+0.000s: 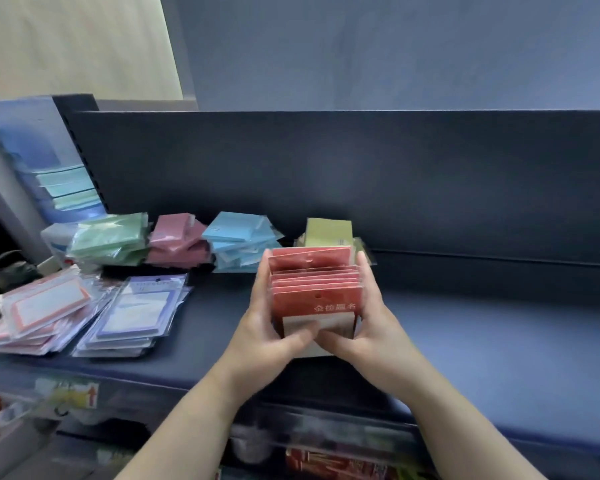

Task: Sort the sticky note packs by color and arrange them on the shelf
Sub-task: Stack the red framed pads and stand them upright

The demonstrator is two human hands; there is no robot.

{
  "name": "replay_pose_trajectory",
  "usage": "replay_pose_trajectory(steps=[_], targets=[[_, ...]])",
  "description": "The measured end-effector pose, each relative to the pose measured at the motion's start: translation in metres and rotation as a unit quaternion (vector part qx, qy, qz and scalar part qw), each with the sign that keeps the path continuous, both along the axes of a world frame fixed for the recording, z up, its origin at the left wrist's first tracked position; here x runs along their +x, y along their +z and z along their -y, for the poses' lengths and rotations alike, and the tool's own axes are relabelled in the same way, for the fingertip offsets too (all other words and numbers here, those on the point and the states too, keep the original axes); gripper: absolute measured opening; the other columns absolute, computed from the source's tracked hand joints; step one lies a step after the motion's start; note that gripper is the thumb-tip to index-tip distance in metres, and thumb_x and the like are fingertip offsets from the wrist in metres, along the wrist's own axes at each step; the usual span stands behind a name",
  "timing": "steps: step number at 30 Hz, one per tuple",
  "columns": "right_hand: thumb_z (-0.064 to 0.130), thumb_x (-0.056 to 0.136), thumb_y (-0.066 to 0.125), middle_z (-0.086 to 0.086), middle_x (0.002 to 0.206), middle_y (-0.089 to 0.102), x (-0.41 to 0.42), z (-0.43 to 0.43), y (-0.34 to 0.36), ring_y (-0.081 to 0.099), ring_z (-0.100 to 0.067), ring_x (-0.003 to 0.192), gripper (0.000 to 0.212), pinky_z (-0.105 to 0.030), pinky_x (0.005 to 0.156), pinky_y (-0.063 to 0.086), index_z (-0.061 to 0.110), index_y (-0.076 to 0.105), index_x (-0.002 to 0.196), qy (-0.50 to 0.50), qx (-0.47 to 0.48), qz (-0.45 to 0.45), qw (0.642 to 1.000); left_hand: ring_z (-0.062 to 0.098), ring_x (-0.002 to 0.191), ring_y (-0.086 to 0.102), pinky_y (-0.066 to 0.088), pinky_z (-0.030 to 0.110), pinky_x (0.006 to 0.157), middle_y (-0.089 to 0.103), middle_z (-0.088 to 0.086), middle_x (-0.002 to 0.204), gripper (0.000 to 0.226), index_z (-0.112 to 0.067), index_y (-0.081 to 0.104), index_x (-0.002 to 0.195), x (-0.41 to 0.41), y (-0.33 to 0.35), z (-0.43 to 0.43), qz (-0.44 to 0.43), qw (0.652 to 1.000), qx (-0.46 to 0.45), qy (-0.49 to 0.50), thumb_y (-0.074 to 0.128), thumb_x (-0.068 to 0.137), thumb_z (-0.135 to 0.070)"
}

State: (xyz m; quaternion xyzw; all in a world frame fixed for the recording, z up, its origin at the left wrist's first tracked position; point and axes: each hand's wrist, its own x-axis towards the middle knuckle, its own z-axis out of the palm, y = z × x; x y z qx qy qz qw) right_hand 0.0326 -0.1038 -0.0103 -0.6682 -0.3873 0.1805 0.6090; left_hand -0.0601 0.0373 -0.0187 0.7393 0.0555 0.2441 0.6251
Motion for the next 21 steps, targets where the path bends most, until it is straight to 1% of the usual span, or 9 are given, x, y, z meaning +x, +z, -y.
replay_pose_trajectory(steps=[3,5,7,10,12,14,16,18,21], targets=[[0.008,0.08,0.074,0.021,0.128,0.057,-0.002,0.002,-0.002,0.055,0.003,0.117,0.113,-0.025,0.1,0.044,0.039,-0.011,0.148,0.001,0.0,-0.025,1.0,0.003,0.121,0.053,0.044,0.02,0.098,0.053,-0.011,0.137,0.109,-0.044,0.005,0.145,0.003,-0.001,0.008,0.012,0.996,-0.082,0.026,0.079,0.07,-0.017],[0.01,0.079,0.075,0.021,0.13,0.056,-0.002,-0.001,-0.004,0.054,0.003,0.118,0.113,-0.026,0.101,0.042,0.039,-0.009,0.149,-0.006,0.006,-0.037,0.999,0.005,0.125,0.05,0.039,0.027,0.105,0.048,-0.009,0.142,0.114,-0.042,0.003,0.147,0.004,-0.002,0.009,0.021,0.992,-0.121,0.036,0.081,0.066,-0.02],[0.007,0.078,0.077,0.017,0.131,0.057,-0.002,-0.005,-0.007,0.054,-0.001,0.119,0.113,-0.032,0.105,0.041,0.038,-0.005,0.149,-0.013,0.014,-0.051,0.999,0.005,0.126,0.05,0.038,0.027,0.107,0.046,-0.008,0.144,0.117,-0.04,0.003,0.149,0.005,-0.002,0.009,0.023,0.989,-0.144,0.035,0.082,0.065,-0.019],[0.004,0.077,0.077,0.009,0.13,0.059,-0.005,-0.01,-0.005,0.057,-0.01,0.118,0.104,-0.04,0.106,0.042,0.032,0.008,0.15,-0.006,0.032,-0.076,0.997,0.005,0.124,0.052,0.041,0.023,0.104,0.049,-0.009,0.142,0.117,-0.039,0.006,0.149,0.006,-0.003,0.009,0.021,0.989,-0.148,0.015,0.082,0.063,-0.021],[0.001,0.079,0.073,0.004,0.124,0.063,-0.007,-0.012,0.0,0.061,-0.013,0.114,0.086,-0.034,0.1,0.047,0.029,0.026,0.144,0.004,0.046,-0.083,0.995,0.006,0.123,0.053,0.042,0.022,0.102,0.052,-0.008,0.139,0.115,-0.038,0.007,0.149,0.009,-0.002,0.006,0.019,0.989,-0.149,-0.004,0.082,0.063,-0.022],[-0.005,0.08,0.069,0.002,0.118,0.066,-0.006,-0.013,0.003,0.063,-0.013,0.109,0.069,-0.025,0.091,0.05,0.03,0.041,0.133,0.0,0.048,-0.075,0.996,0.007,0.122,0.054,0.043,0.024,0.103,0.053,-0.005,0.138,0.11,-0.033,0.011,0.15,0.014,-0.001,0.001,0.021,0.987,-0.161,-0.005,0.083,0.069,-0.017],[-0.01,0.081,0.065,0.005,0.115,0.067,-0.003,-0.014,0.003,0.063,-0.009,0.108,0.069,-0.022,0.088,0.05,0.034,0.043,0.13,-0.015,0.027,-0.064,0.997,0.013,0.122,0.056,0.045,0.028,0.102,0.057,0.0,0.134,0.096,-0.024,0.022,0.149,0.02,0.001,-0.003,0.024,0.987,-0.161,-0.01,0.078,0.073,-0.015],[-0.011,0.08,0.064,0.01,0.116,0.066,0.002,-0.015,0.0,0.061,-0.006,0.11,0.076,-0.023,0.091,0.05,0.038,0.04,0.133,-0.029,-0.01,-0.061,0.998,0.019,0.118,0.058,0.048,0.028,0.097,0.062,0.004,0.127,0.074,-0.018,0.035,0.143,0.025,0.0,-0.007,0.021,0.989,-0.141,-0.024,0.072,0.078,-0.015],[-0.006,0.08,0.067,0.01,0.118,0.065,0.006,-0.016,-0.007,0.06,-0.006,0.112,0.073,-0.028,0.095,0.048,0.038,0.041,0.131,-0.036,-0.059,-0.054,0.996,0.017,0.115,0.061,0.05,0.031,0.095,0.065,0.0,0.123,0.067,-0.022,0.039,0.14,0.026,-0.002,-0.008,0.009,0.989,-0.141,-0.051,0.067,0.08,-0.02]])
